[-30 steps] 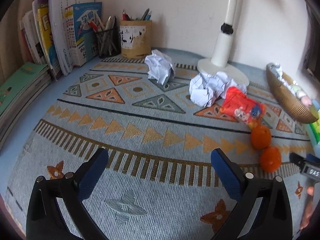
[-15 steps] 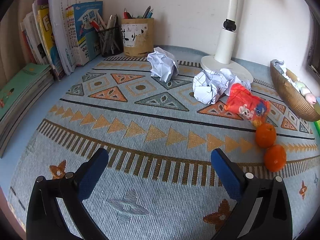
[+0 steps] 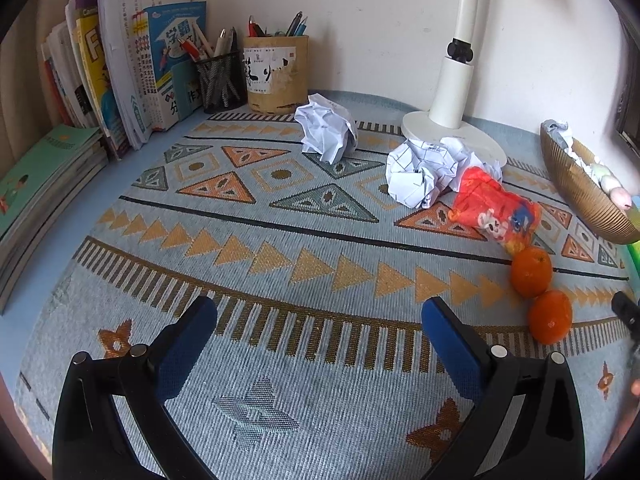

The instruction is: Organize objects

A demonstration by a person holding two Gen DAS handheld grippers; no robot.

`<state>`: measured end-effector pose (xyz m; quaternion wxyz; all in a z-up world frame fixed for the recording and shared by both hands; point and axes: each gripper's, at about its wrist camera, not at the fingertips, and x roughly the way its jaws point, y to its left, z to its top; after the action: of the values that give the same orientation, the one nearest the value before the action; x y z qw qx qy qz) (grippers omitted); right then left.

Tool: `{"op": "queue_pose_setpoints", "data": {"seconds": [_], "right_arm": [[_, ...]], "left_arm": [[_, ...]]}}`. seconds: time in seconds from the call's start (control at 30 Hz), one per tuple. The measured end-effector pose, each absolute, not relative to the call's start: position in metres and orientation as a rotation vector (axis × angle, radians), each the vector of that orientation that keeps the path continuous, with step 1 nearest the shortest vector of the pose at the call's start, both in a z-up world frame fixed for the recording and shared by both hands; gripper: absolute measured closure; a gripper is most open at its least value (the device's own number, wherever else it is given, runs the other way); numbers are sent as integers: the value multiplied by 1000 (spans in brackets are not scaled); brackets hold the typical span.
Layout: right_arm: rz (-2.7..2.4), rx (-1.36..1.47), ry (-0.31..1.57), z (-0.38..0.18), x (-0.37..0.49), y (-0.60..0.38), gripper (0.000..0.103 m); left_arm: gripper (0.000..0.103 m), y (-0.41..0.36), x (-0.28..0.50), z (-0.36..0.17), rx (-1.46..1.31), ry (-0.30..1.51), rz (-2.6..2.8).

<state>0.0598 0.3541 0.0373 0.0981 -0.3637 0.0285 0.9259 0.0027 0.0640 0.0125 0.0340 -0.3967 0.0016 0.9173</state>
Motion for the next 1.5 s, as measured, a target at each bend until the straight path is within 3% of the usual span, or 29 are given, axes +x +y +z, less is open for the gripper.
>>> {"op": "queue_pose_setpoints", "data": {"seconds": [0.17,0.57,0.87,1.5], "right_arm": [[2723,-1033,-60,40,63,339,0],[2729,-1044,-38,40,63,341,0],[2735,-1071,-44,38,60,339,0],[2735,-1092,-40,36,59,337,0]], "left_arm": [[1,60,5,15,-1186,-32,2820],[1,25,23,29,-966,-324,2850],[1,36,27,31,-949,-249,2870],[1,34,26,28,-972,-279,2863]]}}
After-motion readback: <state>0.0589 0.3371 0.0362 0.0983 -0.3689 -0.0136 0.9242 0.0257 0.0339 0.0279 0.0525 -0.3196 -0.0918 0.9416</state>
